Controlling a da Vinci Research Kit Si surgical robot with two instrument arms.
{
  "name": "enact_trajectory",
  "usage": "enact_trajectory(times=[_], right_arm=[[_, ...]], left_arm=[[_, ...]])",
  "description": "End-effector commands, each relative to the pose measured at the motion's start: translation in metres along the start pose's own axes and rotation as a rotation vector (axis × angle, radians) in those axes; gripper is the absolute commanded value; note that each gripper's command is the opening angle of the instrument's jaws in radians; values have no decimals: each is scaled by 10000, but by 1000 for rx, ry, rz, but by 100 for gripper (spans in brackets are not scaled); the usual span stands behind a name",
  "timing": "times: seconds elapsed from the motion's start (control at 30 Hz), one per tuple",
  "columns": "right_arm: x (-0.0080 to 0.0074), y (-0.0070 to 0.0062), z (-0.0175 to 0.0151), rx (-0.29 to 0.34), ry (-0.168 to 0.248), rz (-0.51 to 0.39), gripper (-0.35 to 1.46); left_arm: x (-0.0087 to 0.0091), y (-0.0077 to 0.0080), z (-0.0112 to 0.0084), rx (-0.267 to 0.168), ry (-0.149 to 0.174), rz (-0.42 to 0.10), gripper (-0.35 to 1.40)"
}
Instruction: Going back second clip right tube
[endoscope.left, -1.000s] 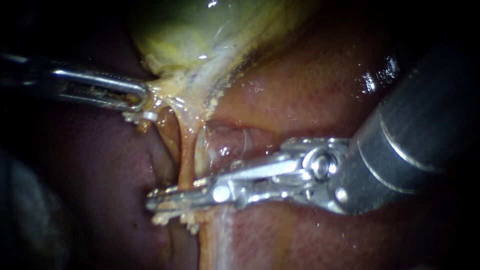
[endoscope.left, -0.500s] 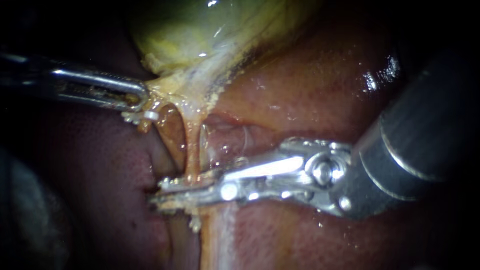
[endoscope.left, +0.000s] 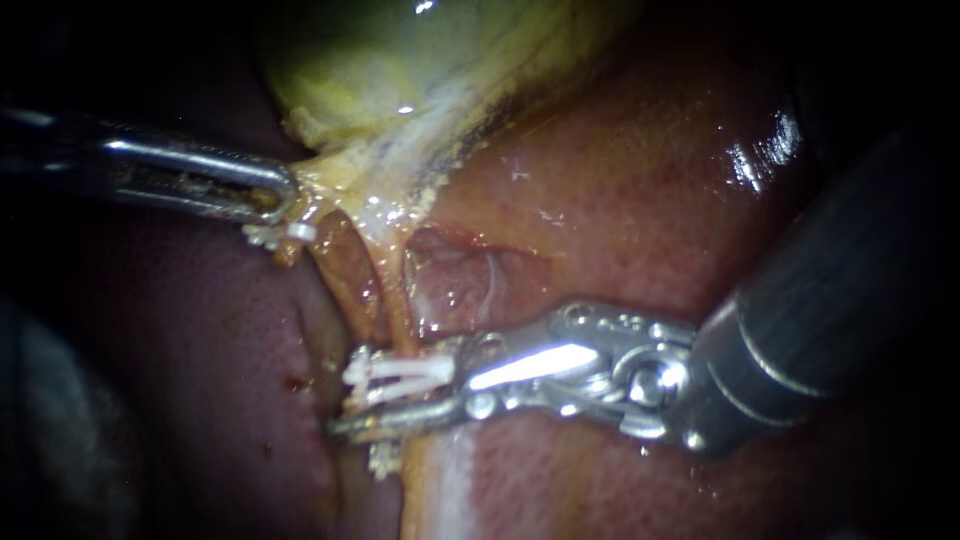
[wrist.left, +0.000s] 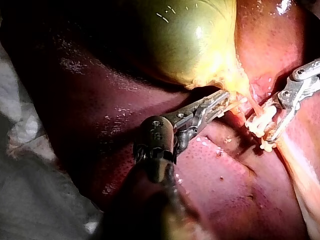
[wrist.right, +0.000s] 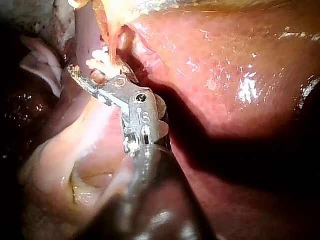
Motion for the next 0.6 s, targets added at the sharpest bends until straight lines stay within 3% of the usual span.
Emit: enact_trajectory(times=[0.03, 0.37, 0.6], right_arm=[[0, 1, -1, -4, 3, -9, 50], [-1, 2, -14, -18, 16, -144, 50], [-8, -3, -49, -18, 22, -256, 50]], left_arm=[[0, 0, 0, 0, 0, 0, -35], [0, 0, 0, 0, 0, 0, -35], [-1, 0, -1, -1, 0, 0, -35]])
